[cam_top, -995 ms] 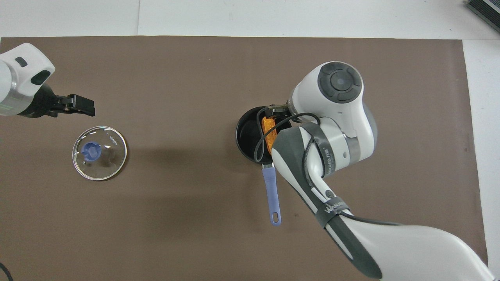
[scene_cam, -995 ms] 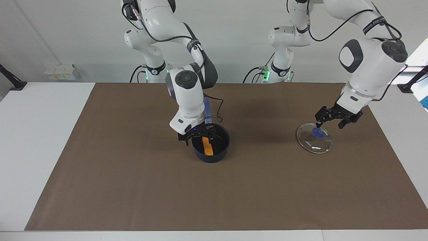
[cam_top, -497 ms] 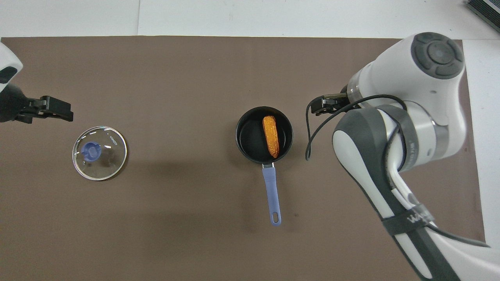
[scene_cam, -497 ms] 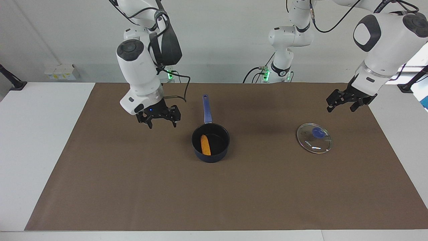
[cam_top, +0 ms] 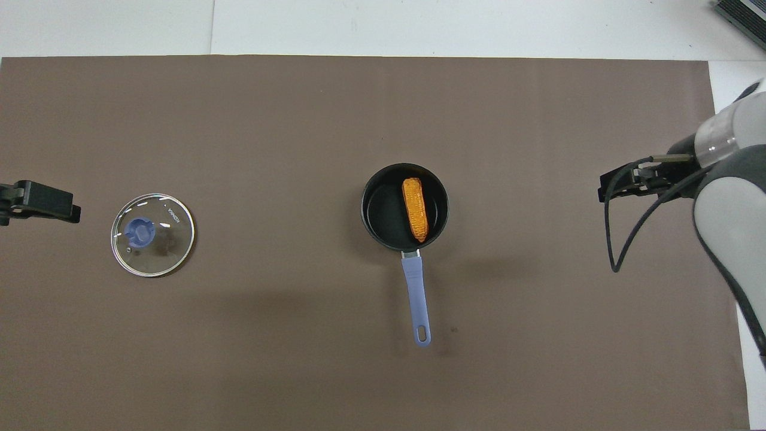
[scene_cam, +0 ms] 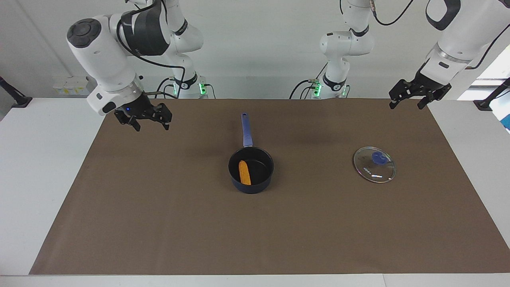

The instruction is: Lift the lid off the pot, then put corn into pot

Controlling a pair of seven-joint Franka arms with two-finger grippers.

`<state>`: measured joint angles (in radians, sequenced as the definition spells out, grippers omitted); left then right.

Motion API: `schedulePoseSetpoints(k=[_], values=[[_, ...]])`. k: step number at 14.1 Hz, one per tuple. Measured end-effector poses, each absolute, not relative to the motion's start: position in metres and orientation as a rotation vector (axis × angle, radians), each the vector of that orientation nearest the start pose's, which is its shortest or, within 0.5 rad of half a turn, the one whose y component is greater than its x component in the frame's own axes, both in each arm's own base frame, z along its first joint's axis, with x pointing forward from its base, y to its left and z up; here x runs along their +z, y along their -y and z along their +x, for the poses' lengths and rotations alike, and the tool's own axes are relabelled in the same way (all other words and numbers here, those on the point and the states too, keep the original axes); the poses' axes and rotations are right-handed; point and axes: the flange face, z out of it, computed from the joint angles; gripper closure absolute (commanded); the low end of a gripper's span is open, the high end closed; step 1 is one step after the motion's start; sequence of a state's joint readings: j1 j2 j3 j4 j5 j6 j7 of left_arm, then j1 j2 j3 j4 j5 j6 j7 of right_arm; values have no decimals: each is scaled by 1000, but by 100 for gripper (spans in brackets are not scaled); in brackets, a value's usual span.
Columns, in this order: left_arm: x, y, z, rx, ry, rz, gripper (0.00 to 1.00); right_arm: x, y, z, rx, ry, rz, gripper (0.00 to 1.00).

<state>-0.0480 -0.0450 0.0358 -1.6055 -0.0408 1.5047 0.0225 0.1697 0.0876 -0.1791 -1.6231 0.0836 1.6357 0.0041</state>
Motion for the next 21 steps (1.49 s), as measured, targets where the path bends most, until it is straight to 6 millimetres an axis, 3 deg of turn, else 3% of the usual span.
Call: schedulePoseSetpoints(k=[7,10,15,18,21], values=[[622,11,529,65,-169,-3179,0,581,78,560,61,18,-3112,0],[626,11,529,60,-177,-3178,0,607,108,546,-9,32,-3114,0],[627,12,535,111,-179,-3176,0,673,99,524,-52,55,-3129,0],[622,12,541,123,-179,-3176,0,688,79,521,-52,104,-3144,0],[625,13,541,115,-183,-3175,0,694,38,522,-65,121,-3179,0]])
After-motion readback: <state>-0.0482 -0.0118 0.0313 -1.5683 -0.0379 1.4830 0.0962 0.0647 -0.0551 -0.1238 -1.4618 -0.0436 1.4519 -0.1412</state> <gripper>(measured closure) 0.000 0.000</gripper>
